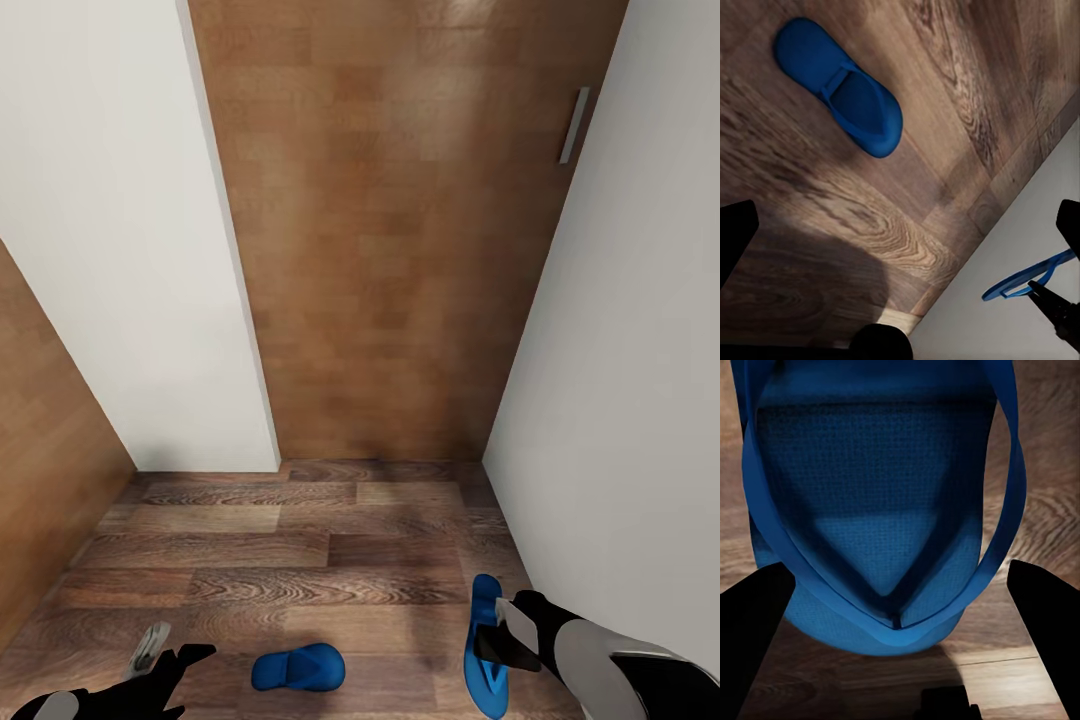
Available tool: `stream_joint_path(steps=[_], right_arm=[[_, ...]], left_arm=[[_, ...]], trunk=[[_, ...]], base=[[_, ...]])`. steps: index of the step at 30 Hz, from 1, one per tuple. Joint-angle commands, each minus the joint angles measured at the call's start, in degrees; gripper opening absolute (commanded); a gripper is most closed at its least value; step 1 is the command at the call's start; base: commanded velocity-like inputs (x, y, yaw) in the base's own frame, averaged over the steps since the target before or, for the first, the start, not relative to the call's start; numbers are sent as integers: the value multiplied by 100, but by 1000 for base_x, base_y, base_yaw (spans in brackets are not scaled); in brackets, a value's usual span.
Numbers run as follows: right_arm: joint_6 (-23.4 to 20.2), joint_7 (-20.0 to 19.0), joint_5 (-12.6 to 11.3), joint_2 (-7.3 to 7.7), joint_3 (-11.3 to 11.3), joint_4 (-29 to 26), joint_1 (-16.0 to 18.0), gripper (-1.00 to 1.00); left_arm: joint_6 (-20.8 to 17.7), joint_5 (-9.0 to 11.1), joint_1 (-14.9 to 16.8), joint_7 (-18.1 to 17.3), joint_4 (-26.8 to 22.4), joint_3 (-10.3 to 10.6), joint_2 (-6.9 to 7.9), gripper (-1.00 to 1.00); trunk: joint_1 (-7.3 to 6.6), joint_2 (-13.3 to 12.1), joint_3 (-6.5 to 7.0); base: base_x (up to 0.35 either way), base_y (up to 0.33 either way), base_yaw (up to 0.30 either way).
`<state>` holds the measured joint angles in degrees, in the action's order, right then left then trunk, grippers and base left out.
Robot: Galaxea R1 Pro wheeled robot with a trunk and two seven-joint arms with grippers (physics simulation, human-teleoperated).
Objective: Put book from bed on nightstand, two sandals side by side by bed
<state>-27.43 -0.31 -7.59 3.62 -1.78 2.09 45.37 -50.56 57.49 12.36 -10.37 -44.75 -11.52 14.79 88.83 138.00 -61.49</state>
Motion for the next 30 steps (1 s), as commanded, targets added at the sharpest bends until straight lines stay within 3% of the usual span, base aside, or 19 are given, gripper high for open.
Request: stream_joint_path(steps=[1,15,23,30], right_arm=[[-3,-4,-28,1,-14,10,6,-100],[8,5,-37,9,-15,3,6,-100],[32,-1,-77,-2,-15,-6,6,-100],[35,-3,-87,-9,-8,-7,6,-100]], left_arm=[[-28,-38,3,-39,1,-19,-2,100],[100,-19,3,-35,-3,-52,-8,100],[635,-36,3,-4,1,-403,-43,100],[687,14,3,-23,3,-464,-79,100]], trunk=[[-1,2,-5],[-1,2,-5],[-1,2,-5],[-1,2,-5]], base=[[0,0,0],[0,0,0],[0,0,0],[0,0,0]])
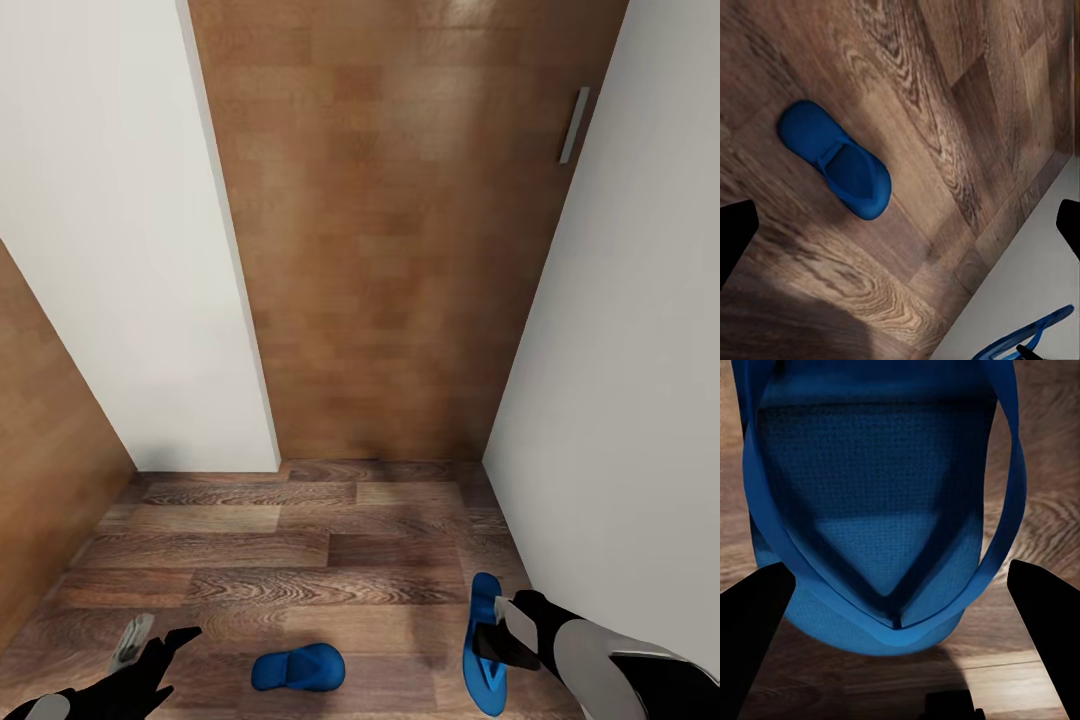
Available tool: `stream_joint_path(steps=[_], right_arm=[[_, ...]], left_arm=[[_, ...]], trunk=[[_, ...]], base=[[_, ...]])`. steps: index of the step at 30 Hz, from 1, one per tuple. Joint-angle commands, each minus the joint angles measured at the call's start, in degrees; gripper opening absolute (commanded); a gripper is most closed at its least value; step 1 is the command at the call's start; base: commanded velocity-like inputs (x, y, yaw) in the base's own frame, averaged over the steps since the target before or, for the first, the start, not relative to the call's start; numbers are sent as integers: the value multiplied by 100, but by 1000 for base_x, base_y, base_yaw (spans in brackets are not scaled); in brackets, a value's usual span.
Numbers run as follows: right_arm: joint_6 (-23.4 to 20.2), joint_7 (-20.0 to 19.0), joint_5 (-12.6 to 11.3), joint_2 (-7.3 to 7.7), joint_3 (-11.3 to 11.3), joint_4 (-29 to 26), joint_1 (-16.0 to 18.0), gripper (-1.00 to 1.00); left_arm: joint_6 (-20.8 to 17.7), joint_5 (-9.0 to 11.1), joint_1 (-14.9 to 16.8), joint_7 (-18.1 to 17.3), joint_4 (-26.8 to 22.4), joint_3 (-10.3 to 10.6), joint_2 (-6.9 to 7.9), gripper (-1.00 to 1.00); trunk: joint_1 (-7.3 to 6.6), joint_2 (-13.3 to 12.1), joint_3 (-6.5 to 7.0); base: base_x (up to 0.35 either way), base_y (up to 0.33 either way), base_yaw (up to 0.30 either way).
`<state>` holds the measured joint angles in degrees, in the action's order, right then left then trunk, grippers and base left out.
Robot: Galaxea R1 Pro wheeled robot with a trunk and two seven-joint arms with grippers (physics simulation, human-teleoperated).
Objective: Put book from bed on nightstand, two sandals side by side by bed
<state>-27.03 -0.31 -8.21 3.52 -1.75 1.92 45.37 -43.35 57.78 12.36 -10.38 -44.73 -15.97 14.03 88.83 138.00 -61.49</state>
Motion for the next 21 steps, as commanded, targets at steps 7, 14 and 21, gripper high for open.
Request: stream_joint_path(steps=[7,14,21], right_arm=[[-4,-33,-29,0,-10,10,7,-100],[-22,-67,-25,28,-10,9,7,-100],[-16,-35,-31,6,-2,10,7,-100]], left_arm=[[-55,-32,4,-19,-16,-8,-102,100],[-180,-43,24,52,-95,111,-215,100],[-189,-8,358,376,33,287,-241,100]], trunk=[[-1,2,-5],[-1,2,-5],[-1,2,-5]], base=[[0,0,0],[0,0,0],[0,0,0]])
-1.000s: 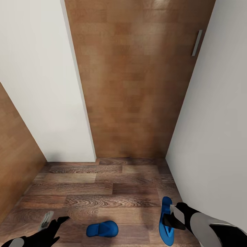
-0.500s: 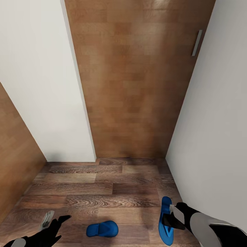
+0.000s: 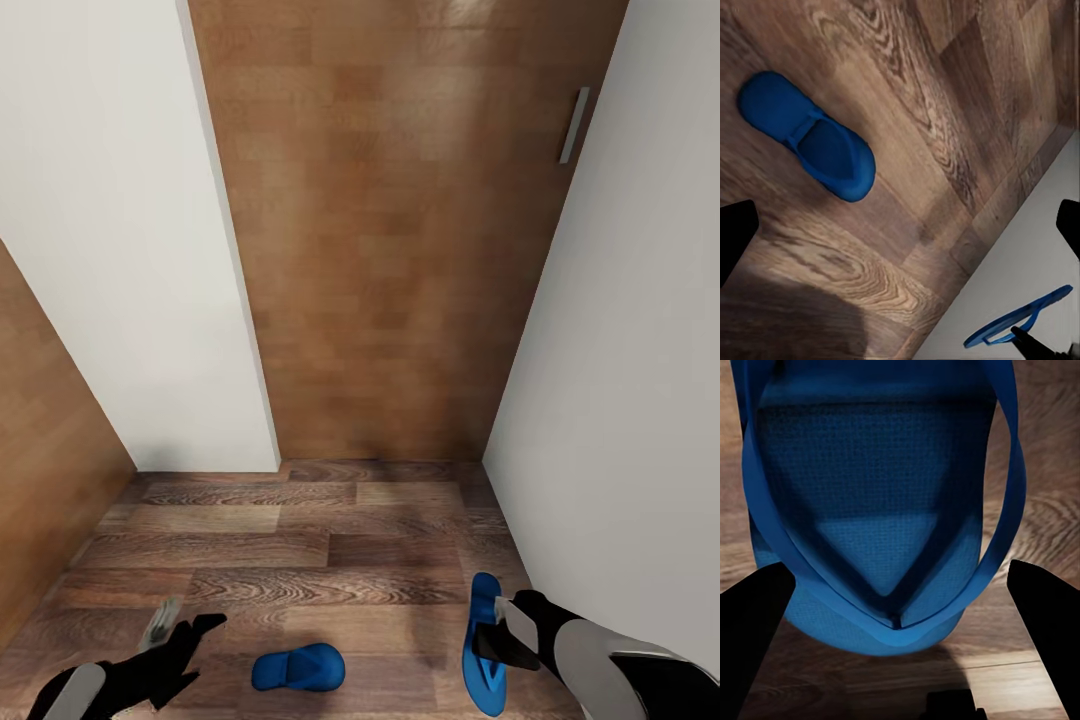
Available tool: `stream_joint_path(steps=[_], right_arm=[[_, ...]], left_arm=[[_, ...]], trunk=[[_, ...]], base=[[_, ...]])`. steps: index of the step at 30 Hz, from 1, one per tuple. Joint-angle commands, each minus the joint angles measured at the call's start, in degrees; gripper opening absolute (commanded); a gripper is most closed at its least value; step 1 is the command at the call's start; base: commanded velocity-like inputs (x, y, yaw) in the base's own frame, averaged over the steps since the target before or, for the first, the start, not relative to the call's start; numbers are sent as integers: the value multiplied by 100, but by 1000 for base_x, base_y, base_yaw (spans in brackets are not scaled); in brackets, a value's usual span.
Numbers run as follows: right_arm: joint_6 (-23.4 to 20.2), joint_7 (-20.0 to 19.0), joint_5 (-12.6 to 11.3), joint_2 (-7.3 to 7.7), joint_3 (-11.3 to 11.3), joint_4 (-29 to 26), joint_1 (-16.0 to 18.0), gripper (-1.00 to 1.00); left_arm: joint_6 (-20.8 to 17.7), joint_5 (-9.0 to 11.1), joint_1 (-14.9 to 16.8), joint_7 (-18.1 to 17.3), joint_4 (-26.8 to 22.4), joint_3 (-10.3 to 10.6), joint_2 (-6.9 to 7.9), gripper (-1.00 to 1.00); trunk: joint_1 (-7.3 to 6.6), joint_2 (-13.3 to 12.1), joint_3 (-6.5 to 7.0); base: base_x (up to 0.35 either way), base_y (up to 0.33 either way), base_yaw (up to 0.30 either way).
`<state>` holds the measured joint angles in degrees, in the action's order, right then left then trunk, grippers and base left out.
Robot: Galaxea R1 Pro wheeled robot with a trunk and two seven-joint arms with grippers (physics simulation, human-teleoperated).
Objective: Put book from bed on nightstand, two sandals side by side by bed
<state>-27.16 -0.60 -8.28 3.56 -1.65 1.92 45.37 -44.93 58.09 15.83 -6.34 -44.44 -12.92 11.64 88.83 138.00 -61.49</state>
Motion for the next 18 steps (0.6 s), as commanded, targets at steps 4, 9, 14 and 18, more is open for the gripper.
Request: stream_joint_path(steps=[4,9,14,18], right_arm=[[-1,5,-25,-2,-11,10,7,-100],[-1,14,-26,-4,-19,10,7,-100],[1,16,-19,1,-26,10,7,-100],[3,16,-17,4,-27,10,7,-100]], left_arm=[[57,-34,456,32,504,-4,-220,100],[900,-35,1103,143,1579,4,-683,100],[1760,-16,1411,291,2185,-2,-985,100],[2138,215,1490,552,2351,-35,-1151,100]], trunk=[[-1,2,-5],[-1,2,-5],[-1,2,-5],[-1,2,-5]], base=[[0,0,0],[0,0,0],[0,0,0],[0,0,0]])
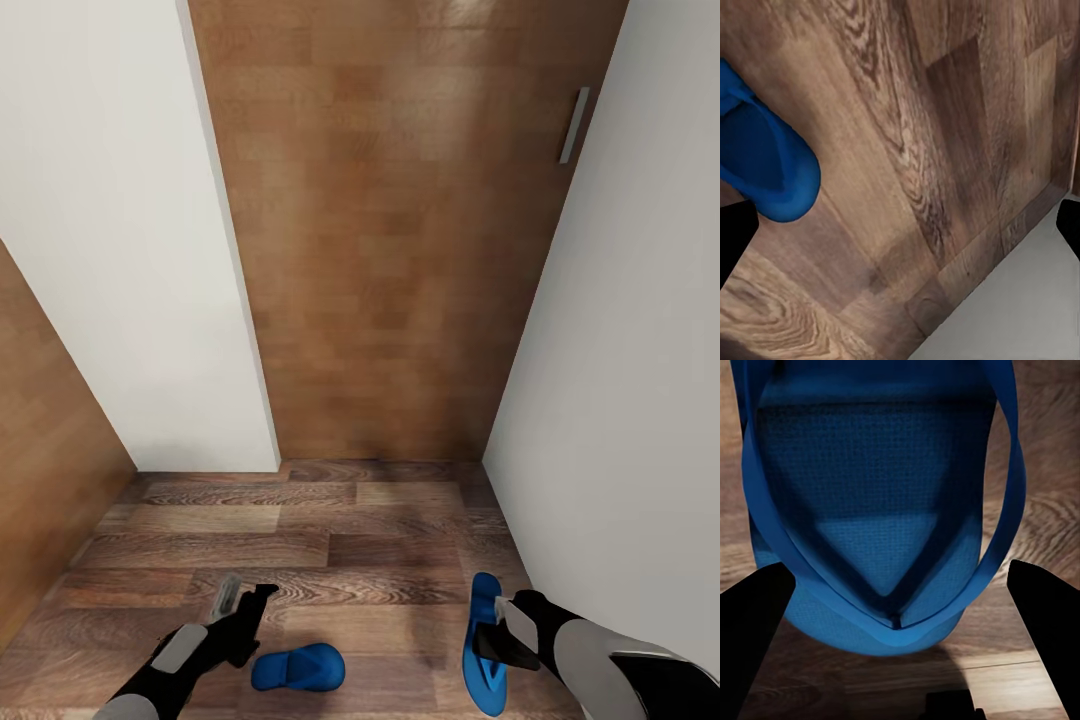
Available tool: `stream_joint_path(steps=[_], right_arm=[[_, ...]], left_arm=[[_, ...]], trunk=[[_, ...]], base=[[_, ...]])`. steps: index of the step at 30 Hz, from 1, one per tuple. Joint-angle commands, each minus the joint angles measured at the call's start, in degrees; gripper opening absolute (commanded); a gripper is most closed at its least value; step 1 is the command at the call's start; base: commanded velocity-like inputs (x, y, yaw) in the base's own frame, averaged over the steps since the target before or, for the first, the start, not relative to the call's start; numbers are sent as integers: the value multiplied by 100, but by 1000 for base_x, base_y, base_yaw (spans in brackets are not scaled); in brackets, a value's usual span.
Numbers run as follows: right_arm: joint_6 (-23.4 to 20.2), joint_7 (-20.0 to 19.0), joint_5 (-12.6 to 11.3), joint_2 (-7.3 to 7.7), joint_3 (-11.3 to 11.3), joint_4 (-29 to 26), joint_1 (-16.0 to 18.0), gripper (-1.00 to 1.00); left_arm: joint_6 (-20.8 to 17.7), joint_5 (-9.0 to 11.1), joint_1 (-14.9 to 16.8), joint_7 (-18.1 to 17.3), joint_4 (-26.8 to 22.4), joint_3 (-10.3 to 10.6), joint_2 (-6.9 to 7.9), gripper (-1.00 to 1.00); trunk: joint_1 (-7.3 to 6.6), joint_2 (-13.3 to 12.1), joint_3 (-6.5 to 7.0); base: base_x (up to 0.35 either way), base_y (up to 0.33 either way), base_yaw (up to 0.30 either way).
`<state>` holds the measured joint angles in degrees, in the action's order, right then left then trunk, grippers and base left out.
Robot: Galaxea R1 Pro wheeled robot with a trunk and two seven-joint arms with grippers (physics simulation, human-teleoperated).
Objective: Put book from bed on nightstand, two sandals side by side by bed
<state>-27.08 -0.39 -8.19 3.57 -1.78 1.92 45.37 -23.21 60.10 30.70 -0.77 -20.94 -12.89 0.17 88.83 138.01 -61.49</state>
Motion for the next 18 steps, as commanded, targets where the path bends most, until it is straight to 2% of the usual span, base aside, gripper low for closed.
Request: stream_joint_path(steps=[1,5,6,7,12,18], right_arm=[[-2,-5,-26,2,-14,10,7,-100],[-4,-5,-25,3,-15,10,7,-100],[-2,-4,-25,3,-15,10,7,-100],[-1,-4,-25,3,-15,10,7,-100],[0,-4,-25,3,-18,10,7,-100],[1,0,-25,3,-83,4,7,-100]], left_arm=[[98,218,17,177,27,-48,-67,100],[433,663,36,595,54,-57,-192,100],[639,835,44,793,61,-60,-256,100],[750,900,47,883,63,-61,-289,100],[1423,1098,54,1290,85,-65,-512,100],[1796,1183,58,1721,96,-75,-728,100]], trunk=[[-1,2,-5],[-1,2,-5],[-1,2,-5],[-1,2,-5],[-1,2,-5],[-1,2,-5]], base=[[0,0,0],[0,0,0],[0,0,0],[0,0,0],[0,0,0],[0,0,0]])
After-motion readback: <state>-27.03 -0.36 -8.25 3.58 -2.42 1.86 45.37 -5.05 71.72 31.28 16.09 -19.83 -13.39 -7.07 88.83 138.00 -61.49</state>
